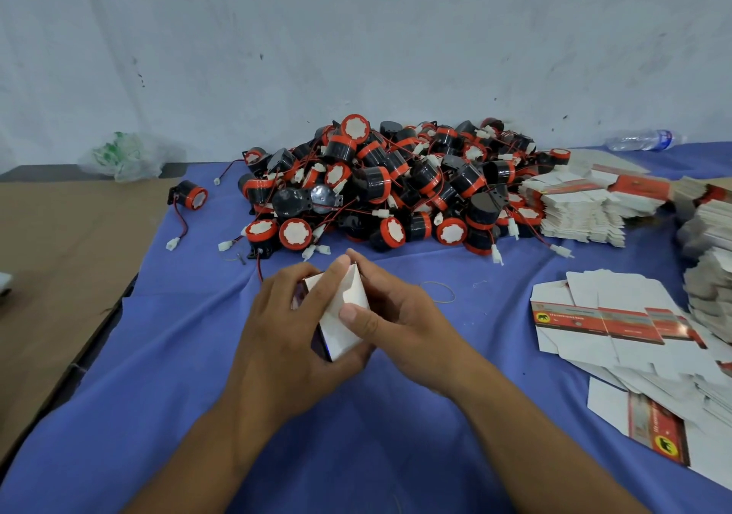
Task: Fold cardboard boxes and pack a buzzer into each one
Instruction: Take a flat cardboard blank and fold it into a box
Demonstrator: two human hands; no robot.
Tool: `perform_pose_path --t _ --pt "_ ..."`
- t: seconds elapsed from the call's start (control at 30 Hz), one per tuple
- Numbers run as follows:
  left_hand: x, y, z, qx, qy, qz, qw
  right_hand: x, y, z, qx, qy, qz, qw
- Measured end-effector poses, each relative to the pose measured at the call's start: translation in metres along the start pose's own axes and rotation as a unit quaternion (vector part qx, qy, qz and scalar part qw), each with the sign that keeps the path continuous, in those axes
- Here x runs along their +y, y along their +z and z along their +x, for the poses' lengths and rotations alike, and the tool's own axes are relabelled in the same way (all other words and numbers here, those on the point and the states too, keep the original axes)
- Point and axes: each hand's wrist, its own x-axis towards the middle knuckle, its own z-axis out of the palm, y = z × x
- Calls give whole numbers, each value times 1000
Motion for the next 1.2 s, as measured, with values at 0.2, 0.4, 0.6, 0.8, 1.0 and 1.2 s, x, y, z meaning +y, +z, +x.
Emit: perform_pose_path --t 0.2,0.4,0.6,0.8,1.0,1.2 --pt "3 -1 0 40 17 -5 999 0 10 -2 42 -31 -54 997" --pt "2 -3 -1 55 27 0 998 0 14 -5 49 -37 -98 993" --pt "0 -2 -2 51 3 -1 999 0 18 -5 15 -36 -85 996" --pt "1 1 -3 59 7 -14 998 -2 26 -4 22 -22 -75 997" --pt "-2 3 -2 63 25 -3 998 -2 25 -4 25 -32 -85 996" --pt "1 3 -3 81 22 2 996 -7 9 0 20 -5 40 999"
